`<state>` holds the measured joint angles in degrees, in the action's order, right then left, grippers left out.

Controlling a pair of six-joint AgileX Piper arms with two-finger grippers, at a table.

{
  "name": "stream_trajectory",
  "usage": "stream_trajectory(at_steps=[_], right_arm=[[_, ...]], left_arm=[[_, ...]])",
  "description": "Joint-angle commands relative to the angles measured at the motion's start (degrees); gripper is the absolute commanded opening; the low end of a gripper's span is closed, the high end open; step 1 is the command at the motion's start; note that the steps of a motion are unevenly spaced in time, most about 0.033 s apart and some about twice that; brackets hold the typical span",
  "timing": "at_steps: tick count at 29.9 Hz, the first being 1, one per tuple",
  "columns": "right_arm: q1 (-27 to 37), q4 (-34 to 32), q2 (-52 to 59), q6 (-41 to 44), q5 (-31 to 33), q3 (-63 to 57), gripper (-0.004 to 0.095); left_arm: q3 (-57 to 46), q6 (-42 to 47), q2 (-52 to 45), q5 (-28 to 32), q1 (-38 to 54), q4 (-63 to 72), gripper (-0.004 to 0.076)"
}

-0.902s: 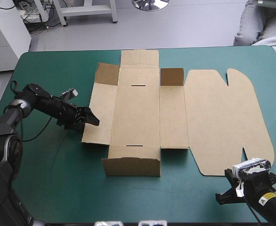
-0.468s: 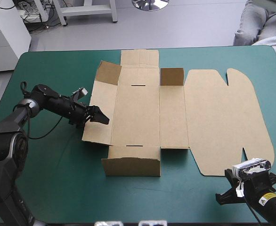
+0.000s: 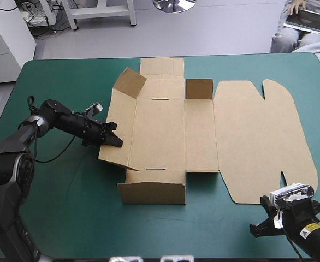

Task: Fold the box

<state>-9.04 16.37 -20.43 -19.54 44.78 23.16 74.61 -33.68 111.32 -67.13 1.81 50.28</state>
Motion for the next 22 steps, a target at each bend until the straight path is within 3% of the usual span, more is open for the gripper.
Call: stream_trajectory(at_steps=[1, 6, 11, 14, 19, 22], right_arm=[[0.29, 0.52, -0.60, -0.45, -3.34, 1.62, -0.0019], [0.29, 0.52, -0.60, -0.45, -3.34, 1.62, -0.0019], [0.29, 0.52, -0.60, -0.45, -3.34, 1.62, -0.0019], [0.29, 0.52, -0.60, -0.45, -3.34, 1.62, -0.0019], [0.29, 0.52, -0.60, -0.45, -3.34, 1.62, -0.0019], [0.29, 0.52, -0.60, -0.45, -3.34, 1.62, -0.0019]], left_arm=[[0.92, -3.02, -2.36, 1.10, -0.35, 0.07, -0.0010], [0.92, -1.39, -2.36, 3.55, -0.35, 1.33, -0.0010], [2.13, -3.11, -2.36, -1.99, -0.39, -0.49, -0.0009], [4.01, -4.67, -4.07, -1.81, -0.39, 0.31, -0.0010], [12.29, -4.36, -8.03, -2.39, -1.25, -4.03, -0.0010], [19.96, -2.86, -8.47, -7.24, -3.40, -8.68, -0.0010]])
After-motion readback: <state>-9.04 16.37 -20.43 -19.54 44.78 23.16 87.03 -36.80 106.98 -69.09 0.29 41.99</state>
